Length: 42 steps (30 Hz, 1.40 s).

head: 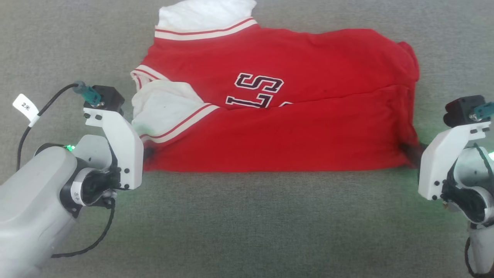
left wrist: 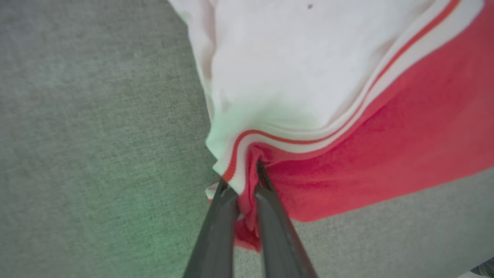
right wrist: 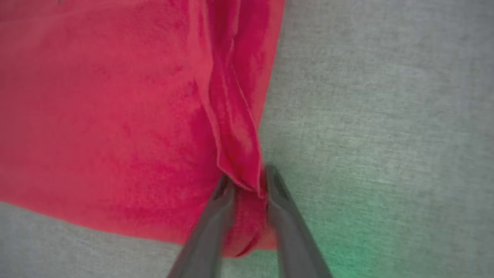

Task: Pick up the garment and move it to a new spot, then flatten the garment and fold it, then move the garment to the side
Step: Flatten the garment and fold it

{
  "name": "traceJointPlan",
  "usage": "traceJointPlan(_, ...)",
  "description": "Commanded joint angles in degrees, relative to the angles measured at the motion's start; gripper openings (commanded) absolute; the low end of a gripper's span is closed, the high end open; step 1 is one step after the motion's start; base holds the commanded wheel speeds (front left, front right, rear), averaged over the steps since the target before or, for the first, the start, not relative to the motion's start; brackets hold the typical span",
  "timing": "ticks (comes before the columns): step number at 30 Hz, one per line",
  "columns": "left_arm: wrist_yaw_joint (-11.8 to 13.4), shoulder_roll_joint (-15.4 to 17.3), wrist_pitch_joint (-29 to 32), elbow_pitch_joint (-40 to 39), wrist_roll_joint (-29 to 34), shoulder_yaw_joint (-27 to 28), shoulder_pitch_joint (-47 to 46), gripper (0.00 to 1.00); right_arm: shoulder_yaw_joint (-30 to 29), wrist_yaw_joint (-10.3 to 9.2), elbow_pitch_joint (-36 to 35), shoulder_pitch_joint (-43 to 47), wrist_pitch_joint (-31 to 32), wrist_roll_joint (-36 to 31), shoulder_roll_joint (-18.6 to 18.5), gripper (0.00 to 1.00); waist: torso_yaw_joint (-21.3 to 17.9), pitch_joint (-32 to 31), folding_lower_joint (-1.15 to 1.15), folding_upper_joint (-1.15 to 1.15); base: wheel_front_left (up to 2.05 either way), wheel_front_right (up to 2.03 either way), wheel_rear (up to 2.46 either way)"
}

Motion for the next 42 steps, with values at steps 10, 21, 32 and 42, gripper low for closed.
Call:
traceJointPlan(10, 0.89, 1.89, 2.89, -1.67, -1.85, -0.53, 2.44, 0.00, 1.00, 0.00, -1.05, 0.78, 5.83, 3.82, -2.51, 0.00, 1.43, -1.54, 0.00, -0.01, 0.00, 0.00, 0.00)
traceJointPlan(21, 7.87, 8.61, 5.69, -15.57, -2.30, 0.91, 5.49, 0.00, -0.81, 0.00, -13.40, 5.60, 14.22, 6.77, -6.38, 0.00, 2.43, -3.48, 0.00, -0.01, 0.00, 0.00, 0.00)
traceJointPlan(32, 14.86, 13.87, 3.83, -27.78, -3.12, 1.40, 13.70, 0.00, -5.85, 0.00, -23.69, 16.25, 19.86, 7.19, -4.61, 0.00, 2.75, -3.56, 0.00, -0.01, 0.00, 0.00, 0.00)
traceJointPlan(42, 10.58, 8.68, 0.99, -17.64, -4.03, -0.52, 15.30, 0.00, -2.22, 0.00, -14.52, 14.92, 13.37, 4.99, -2.10, 0.00, 1.47, -2.60, 0.00, -0.01, 0.00, 0.00, 0.00)
